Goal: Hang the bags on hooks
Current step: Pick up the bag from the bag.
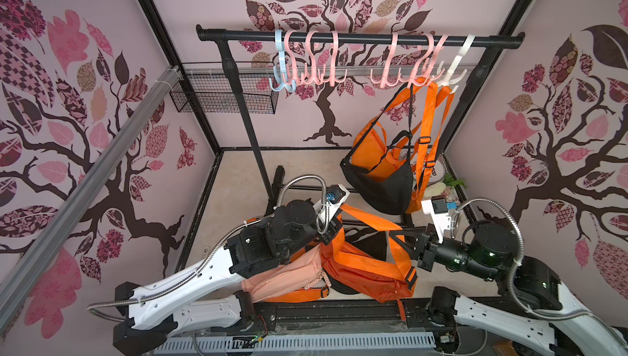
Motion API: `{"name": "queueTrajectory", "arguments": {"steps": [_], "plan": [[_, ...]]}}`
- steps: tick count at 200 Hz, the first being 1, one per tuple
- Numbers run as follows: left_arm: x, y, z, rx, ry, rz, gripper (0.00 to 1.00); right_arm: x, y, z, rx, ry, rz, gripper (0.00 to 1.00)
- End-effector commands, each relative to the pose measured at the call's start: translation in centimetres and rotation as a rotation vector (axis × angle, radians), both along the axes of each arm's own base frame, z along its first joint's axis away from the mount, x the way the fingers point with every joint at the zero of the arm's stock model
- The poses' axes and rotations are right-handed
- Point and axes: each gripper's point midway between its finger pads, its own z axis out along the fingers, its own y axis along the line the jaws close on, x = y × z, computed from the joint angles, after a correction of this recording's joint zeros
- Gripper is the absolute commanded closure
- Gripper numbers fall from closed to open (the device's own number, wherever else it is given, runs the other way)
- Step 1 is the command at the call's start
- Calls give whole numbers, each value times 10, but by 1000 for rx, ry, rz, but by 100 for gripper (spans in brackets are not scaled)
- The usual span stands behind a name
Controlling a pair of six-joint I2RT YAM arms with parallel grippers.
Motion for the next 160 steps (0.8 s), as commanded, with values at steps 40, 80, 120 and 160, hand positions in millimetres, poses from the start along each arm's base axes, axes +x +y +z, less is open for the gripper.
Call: {"name": "queueTrajectory", "arguments": {"steps": [40, 80, 120, 160], "plan": [[50, 50, 117, -85, -152, 296, 100, 37, -5, 142, -2, -313, -181, 100], [83, 54, 161, -168, -159, 337, 100, 61, 8, 234, 24, -495, -285, 100], [113, 43, 192, -209, -200, 379, 100, 88, 4, 300, 34, -639, -479, 100], [141, 33, 201, -234, -215, 418, 100, 126, -14, 323, 64, -682, -636, 100]]}}
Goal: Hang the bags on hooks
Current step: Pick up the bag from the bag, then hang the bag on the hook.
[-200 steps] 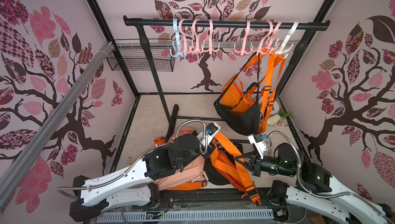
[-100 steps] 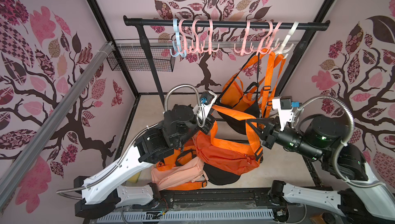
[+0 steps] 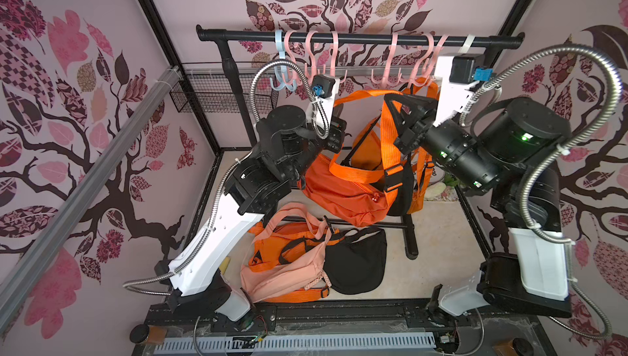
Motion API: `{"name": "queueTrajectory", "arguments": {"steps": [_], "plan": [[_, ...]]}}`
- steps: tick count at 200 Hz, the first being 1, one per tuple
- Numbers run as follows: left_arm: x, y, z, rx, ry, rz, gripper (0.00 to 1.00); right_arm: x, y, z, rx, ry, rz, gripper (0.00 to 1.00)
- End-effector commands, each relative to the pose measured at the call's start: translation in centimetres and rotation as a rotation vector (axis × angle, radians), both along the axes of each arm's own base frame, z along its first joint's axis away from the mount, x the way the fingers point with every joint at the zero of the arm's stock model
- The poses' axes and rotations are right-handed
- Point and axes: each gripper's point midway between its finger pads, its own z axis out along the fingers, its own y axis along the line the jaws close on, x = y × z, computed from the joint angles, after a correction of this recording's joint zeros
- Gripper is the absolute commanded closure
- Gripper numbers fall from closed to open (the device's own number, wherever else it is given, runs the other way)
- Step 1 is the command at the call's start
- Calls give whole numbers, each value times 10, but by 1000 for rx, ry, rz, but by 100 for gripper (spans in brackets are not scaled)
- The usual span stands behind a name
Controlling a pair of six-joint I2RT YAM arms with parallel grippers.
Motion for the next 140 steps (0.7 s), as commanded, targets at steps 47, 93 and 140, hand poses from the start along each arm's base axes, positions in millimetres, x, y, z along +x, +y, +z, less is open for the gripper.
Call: {"name": "queueTrajectory", "arguments": {"steps": [47, 93, 140], "plan": [[46, -7, -2, 46, 3, 129, 100, 26, -50, 63, 153, -200, -135, 100], [64, -25, -12, 86, 7, 104, 100, 71, -71, 51, 242, -106, -62, 100], [79, -30, -26, 98, 35, 74, 100, 103, -73, 33, 266, -11, 79, 100]]}}
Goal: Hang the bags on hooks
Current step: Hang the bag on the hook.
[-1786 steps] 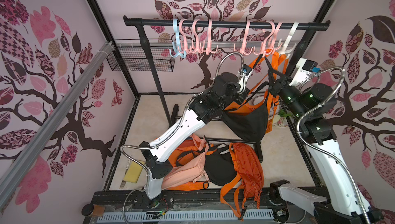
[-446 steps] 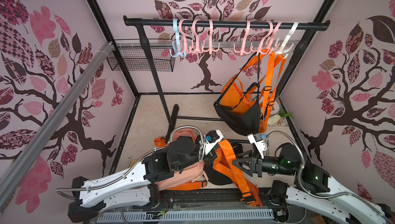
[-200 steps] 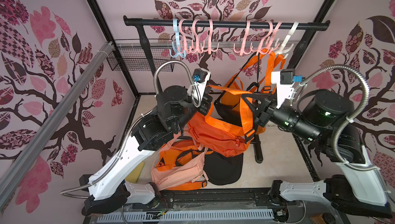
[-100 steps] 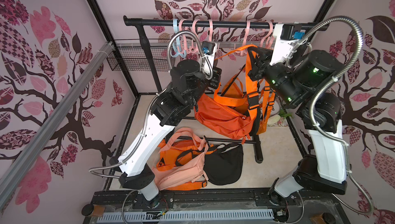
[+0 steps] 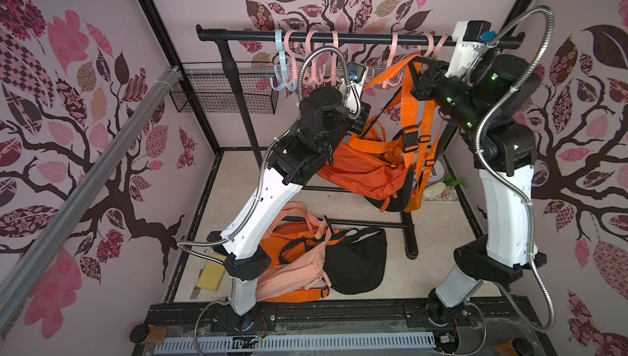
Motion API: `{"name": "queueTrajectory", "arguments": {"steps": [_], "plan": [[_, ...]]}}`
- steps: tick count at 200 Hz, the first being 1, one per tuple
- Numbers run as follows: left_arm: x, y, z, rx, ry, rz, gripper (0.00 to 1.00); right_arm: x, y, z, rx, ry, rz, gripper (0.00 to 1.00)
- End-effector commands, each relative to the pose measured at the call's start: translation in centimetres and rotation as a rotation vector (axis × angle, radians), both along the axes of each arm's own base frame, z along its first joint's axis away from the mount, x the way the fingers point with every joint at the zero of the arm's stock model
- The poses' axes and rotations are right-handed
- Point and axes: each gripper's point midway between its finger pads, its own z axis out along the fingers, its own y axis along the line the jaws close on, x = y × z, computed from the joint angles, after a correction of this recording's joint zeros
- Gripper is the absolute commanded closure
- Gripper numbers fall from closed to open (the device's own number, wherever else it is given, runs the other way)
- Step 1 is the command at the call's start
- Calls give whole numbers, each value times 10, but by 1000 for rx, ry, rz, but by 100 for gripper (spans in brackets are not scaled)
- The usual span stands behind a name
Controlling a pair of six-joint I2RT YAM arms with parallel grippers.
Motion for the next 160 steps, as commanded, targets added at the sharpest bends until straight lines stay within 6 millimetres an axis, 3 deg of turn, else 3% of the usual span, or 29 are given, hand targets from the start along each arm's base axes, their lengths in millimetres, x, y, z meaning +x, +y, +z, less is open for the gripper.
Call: {"name": "queueTrajectory", "arguments": {"steps": [1, 35, 82, 123, 160], "plan": [[15, 22, -9, 21, 41, 55, 100, -31, -1, 44, 109, -120, 108, 100], [23, 17, -27, 49, 83, 40, 100, -17, -4, 25, 104, -54, 67, 100], [28, 16, -37, 65, 104, 33, 100, -23, -11, 20, 116, -47, 38, 100], [32, 12, -52, 83, 146, 22, 100, -10, -4, -5, 107, 28, 55, 100], [33, 9, -67, 107, 182, 8, 100, -12, -2, -20, 129, 47, 76, 100]]}}
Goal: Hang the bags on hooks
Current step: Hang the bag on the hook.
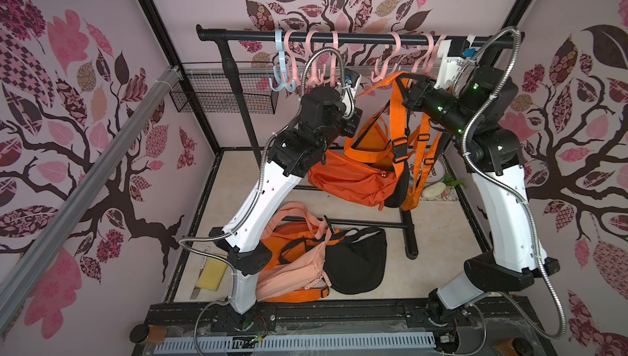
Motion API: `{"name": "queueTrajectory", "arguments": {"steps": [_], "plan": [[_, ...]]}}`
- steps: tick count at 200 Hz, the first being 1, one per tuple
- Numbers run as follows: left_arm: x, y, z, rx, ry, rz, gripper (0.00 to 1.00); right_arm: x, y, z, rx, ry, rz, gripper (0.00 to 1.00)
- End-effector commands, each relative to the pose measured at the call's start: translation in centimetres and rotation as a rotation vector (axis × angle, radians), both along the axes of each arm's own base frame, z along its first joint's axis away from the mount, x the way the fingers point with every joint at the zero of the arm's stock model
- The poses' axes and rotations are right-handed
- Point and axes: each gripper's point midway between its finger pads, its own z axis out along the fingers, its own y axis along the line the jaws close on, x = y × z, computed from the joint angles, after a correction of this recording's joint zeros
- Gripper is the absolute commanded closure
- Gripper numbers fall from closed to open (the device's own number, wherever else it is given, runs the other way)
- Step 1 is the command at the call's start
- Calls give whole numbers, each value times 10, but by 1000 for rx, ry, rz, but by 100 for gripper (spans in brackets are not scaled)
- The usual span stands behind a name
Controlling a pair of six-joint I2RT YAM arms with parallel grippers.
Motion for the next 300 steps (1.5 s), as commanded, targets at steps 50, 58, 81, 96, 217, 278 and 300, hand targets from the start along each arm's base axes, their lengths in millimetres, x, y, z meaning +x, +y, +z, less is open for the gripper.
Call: {"name": "queueTrajectory", "arguments": {"steps": [50, 58, 81, 96, 217, 278, 300], "plan": [[7, -9, -40, 40, 109, -34, 100, -15, -3, 0, 64, -32, 43, 100], [6, -11, -42, 38, 117, -42, 100, -14, 1, -5, 64, -23, 65, 100], [6, -13, -49, 43, 130, -47, 100, -10, 8, -20, 53, 11, 91, 100], [6, -14, -50, 43, 137, -55, 100, -9, 10, -28, 48, 25, 104, 93], [-16, -14, -41, -4, 149, -131, 58, -35, 5, -38, 66, -9, 126, 45], [-57, 9, -8, -82, 98, -186, 25, -67, -11, -13, 56, -106, 92, 1], [-76, 12, -17, -80, 104, -237, 16, -80, -17, -4, 55, -136, 75, 0]]}}
